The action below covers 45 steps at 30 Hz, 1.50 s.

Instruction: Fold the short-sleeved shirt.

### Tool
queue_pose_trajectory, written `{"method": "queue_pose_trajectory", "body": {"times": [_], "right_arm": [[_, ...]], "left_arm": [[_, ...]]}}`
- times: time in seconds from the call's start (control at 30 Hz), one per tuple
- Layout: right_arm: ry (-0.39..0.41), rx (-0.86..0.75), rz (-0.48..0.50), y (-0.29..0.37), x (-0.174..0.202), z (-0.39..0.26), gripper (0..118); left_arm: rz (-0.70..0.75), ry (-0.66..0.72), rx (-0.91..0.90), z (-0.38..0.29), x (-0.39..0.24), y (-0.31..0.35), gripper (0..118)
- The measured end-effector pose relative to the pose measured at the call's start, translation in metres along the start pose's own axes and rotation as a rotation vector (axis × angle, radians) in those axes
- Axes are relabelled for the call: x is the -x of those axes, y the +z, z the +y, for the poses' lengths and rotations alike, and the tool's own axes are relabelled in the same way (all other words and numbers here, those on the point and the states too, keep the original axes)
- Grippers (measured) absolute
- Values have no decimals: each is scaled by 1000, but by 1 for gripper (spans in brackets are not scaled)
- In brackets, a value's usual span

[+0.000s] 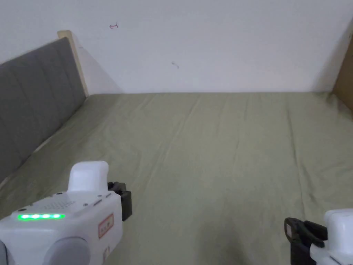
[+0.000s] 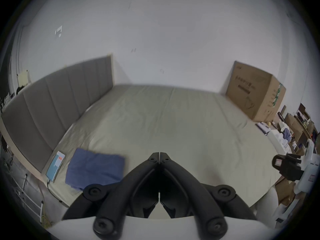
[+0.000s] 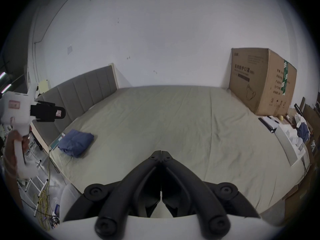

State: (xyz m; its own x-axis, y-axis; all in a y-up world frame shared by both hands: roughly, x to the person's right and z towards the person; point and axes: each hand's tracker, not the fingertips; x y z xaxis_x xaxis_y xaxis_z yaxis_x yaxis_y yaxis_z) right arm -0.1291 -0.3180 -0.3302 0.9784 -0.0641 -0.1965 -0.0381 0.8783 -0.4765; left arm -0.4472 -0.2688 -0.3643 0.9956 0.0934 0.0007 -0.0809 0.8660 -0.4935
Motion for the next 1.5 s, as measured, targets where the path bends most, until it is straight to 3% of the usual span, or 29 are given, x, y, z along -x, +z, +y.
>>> {"method": "queue_pose_trajectory", "body": {"times": [0.13,0.27,0.43,0.47,0.5,0.53,0.57,0.6,0.63,0.67,0.73,0.93,1.07,1.27,1.33,1.4,1.5], "right_arm": [[-2,-74,-23,11,-17,19,0],[40,-176,-79,25,-28,39,0],[28,-266,-109,47,-37,58,0],[26,-274,-114,51,-36,59,1],[24,-283,-120,55,-38,61,6],[14,-293,-134,58,-40,62,23],[-4,-291,-132,61,-42,63,40],[-36,-284,-99,63,-44,64,58],[-69,-288,-64,65,-48,65,85],[-97,-286,-51,67,-50,65,101],[-99,-307,-54,70,-51,64,118],[-113,-315,-111,68,-59,66,118],[-150,-306,-128,65,-66,66,118],[-156,-292,-168,62,-77,63,118],[-162,-287,-170,59,-79,62,118],[-168,-280,-161,63,-65,67,118],[-160,-276,-158,63,-58,67,118]], "left_arm": [[32,-24,-155,0,-57,25,0],[-43,-104,-279,-1,-95,42,0],[41,-131,-326,3,-118,50,1],[48,-123,-341,4,-116,53,8],[41,-95,-368,5,-113,57,24],[34,-77,-392,7,-112,59,65],[26,-71,-383,9,-112,60,99],[21,-61,-372,11,-110,60,116],[5,-61,-381,10,-109,63,118],[0,-64,-383,9,-108,66,118],[0,-91,-353,13,-115,68,118],[-4,-223,-315,6,-131,72,118],[-116,-133,-219,13,-132,72,118],[52,-146,-204,18,-135,75,118],[-24,-64,-284,19,-130,84,118],[-69,-9,-226,25,-125,87,118],[-51,-24,-229,26,-123,88,118]]}}
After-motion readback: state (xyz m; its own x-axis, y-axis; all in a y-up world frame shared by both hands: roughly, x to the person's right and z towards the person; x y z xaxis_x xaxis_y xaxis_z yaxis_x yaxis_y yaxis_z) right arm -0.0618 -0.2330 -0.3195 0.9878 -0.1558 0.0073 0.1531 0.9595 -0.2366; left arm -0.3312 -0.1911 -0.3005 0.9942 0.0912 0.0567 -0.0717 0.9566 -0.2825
